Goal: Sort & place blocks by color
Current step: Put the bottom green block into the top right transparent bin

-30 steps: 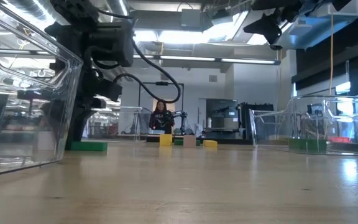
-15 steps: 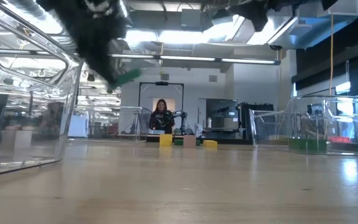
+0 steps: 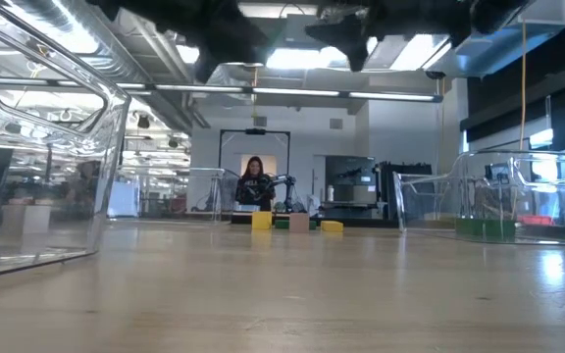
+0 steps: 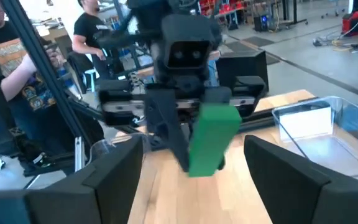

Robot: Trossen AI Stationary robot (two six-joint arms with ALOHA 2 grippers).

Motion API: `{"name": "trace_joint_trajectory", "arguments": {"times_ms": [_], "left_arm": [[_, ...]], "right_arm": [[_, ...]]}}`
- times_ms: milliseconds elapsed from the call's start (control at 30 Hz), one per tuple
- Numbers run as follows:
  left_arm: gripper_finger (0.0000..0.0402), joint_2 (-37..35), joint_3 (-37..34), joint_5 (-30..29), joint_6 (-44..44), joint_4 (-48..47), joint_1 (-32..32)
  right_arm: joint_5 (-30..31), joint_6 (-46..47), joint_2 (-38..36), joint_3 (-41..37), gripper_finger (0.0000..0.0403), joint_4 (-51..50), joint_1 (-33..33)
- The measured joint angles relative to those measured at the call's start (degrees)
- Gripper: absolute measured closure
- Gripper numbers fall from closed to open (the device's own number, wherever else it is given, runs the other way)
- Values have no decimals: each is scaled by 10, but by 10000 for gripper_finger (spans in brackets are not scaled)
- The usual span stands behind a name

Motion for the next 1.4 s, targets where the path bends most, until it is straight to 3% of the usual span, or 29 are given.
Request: {"name": "trace_joint_trajectory", "arguments": {"times_ms": [333, 733, 933, 1133, 1267, 1400], "left_arm": [[314, 27, 0, 20, 12, 71, -3], [314, 47, 0, 20, 16, 122, 3], [314, 46, 0, 21, 16, 121, 12], [314, 45, 1, 29, 11, 121, 16], [310, 45, 1, 49, 12, 125, 19], [254, 40, 1, 57, 14, 116, 23]], "right_arm": [[2, 76, 76, 0, 120, 153, 0], [30, 131, 93, 0, 128, 185, 0], [30, 130, 93, 0, 186, 187, 0], [20, 125, 93, 0, 292, 186, -1], [6, 115, 92, 0, 294, 184, -2], [-30, 117, 78, 0, 294, 149, -16]]}}
